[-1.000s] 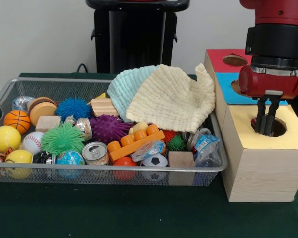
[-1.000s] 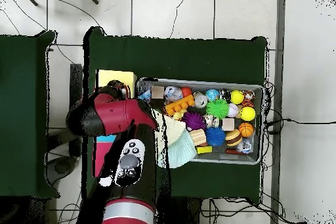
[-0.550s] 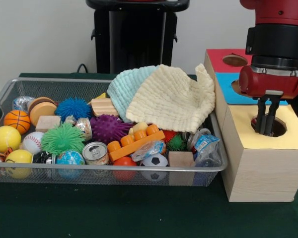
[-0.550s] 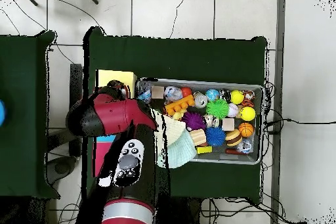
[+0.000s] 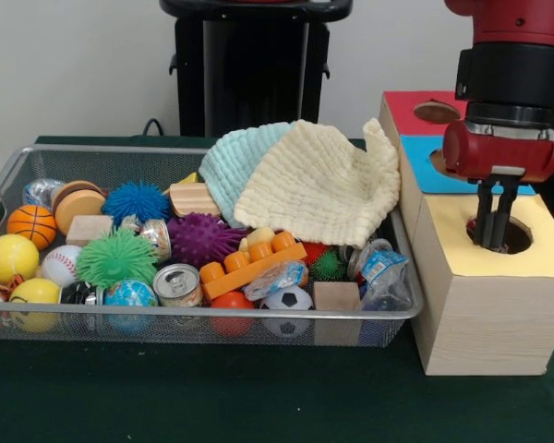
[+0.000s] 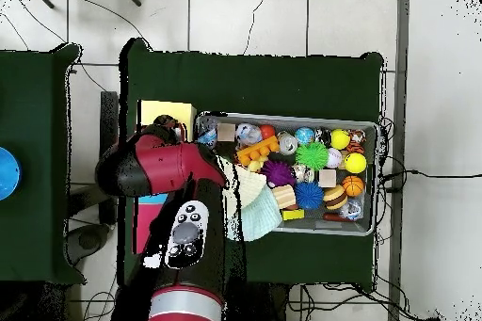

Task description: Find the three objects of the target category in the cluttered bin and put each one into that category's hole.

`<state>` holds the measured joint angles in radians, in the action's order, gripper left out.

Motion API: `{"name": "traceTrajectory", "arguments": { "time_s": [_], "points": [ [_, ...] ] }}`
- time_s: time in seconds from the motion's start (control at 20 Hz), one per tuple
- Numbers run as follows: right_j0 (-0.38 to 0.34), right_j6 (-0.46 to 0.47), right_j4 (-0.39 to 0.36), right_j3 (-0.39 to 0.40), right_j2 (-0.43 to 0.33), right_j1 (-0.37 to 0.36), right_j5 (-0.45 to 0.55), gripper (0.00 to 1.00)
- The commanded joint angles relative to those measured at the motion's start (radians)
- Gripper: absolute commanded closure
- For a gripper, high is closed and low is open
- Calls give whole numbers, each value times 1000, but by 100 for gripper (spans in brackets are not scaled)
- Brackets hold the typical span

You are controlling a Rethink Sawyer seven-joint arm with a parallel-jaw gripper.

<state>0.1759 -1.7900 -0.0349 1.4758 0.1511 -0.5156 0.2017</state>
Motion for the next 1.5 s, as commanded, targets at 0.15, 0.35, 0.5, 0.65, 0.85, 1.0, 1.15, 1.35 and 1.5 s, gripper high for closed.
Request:
{"name": "traceTrajectory", "arguments": {
  "time_s": [0.15, 0.35, 0.5, 0.65, 0.85, 1.0, 1.15, 1.35, 1.5],
  "points": [
    [-66, -127, -10, 231, -80, 35, 93, 100],
    [-60, -124, -9, 254, -71, -5, 120, 100],
    [-61, -127, -10, 267, -72, -16, 108, 100],
    [-45, -95, -38, 246, -58, -4, 116, 100],
    [-32, -91, -51, 229, -45, 20, 100, 100],
    [11, -120, -35, 189, -7, 51, 124, 100],
    [58, -156, -12, 142, 30, 92, 135, 100],
    [115, -192, 22, 71, 78, 154, 166, 100],
    [138, -211, 53, 40, 91, 182, 173, 100]
  ]
}}
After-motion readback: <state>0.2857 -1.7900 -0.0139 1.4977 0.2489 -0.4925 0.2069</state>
